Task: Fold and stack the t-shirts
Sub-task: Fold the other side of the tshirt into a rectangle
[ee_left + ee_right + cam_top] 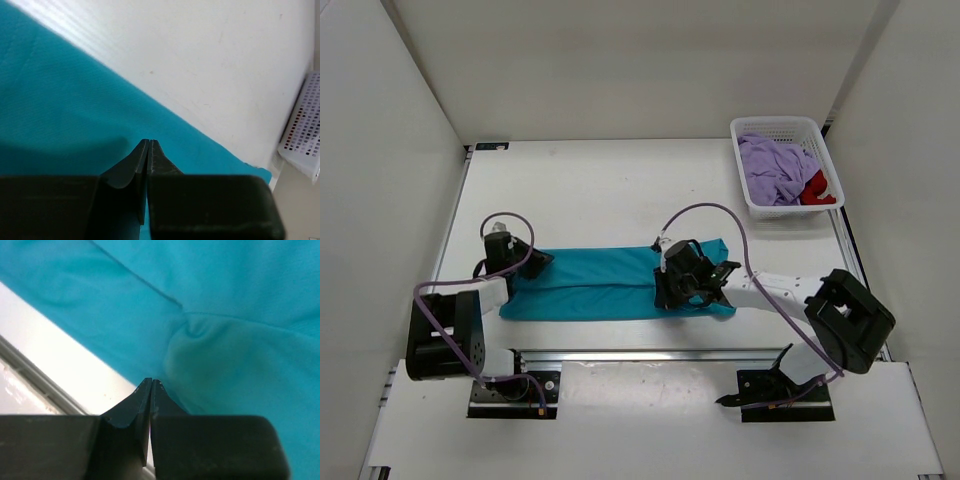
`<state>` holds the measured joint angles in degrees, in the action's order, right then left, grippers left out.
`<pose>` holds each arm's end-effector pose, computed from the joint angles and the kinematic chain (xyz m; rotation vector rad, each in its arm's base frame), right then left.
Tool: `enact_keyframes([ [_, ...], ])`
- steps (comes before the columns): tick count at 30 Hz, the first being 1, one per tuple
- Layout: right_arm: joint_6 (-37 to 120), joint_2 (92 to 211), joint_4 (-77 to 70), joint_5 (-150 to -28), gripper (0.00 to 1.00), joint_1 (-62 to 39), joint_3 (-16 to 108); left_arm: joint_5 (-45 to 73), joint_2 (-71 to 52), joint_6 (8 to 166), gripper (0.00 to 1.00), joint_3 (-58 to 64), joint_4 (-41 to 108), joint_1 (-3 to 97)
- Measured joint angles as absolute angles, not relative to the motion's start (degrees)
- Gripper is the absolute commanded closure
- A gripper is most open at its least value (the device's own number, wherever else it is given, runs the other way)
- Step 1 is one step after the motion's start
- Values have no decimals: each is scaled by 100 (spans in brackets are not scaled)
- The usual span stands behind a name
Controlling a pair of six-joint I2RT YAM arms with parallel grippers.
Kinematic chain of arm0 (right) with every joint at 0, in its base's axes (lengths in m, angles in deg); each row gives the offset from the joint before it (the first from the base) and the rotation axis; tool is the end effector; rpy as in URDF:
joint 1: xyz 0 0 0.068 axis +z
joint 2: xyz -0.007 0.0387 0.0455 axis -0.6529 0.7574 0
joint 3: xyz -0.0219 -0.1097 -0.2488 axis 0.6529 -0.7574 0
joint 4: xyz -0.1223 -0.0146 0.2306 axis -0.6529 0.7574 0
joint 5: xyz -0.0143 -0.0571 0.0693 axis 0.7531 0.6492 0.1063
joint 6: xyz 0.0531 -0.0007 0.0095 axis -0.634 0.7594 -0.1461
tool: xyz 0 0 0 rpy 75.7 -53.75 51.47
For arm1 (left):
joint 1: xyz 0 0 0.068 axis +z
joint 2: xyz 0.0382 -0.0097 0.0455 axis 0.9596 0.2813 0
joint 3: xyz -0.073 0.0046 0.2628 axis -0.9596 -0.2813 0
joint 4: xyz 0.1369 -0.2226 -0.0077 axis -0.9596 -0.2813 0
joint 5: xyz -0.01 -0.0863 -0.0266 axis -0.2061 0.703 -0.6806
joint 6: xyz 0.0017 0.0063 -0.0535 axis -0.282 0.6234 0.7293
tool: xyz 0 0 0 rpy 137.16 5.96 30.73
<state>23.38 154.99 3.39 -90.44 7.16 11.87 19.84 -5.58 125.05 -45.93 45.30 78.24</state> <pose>0.1865 0.2147 0.1689 -0.5829 2.5177 0.7145 0.2371 0.0102 0.1308 -0.9637 2.1743 -0.6802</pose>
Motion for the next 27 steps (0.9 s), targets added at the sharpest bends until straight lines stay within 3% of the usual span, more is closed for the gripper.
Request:
enact_keyframes([
  [5, 2451, 15051, 741, -9059, 99, 613, 1355, 1925, -703, 12496, 87, -4247, 4421, 7575],
  [9, 2414, 14413, 577, -9033, 99, -47, 1266, 1737, -829, 12463, 85, -3941, 4469, 6686],
  [14, 2239, 14328, 123, -9013, 74, -1636, 656, 1719, -325, 12452, 86, -3747, 4716, 5901],
  [18, 2226, 14830, 40, -8945, 69, -2593, 588, 1835, 366, 12507, 87, -3734, 4794, 6122],
  [25, 2150, 15176, -487, -9042, 71, -2949, 518, 1907, 486, 12621, 87, -4066, 5078, 6690],
  [27, 2137, 15364, -673, -9184, 82, -2954, 516, 1962, 486, 12666, 87, -4208, 5172, 6832],
])
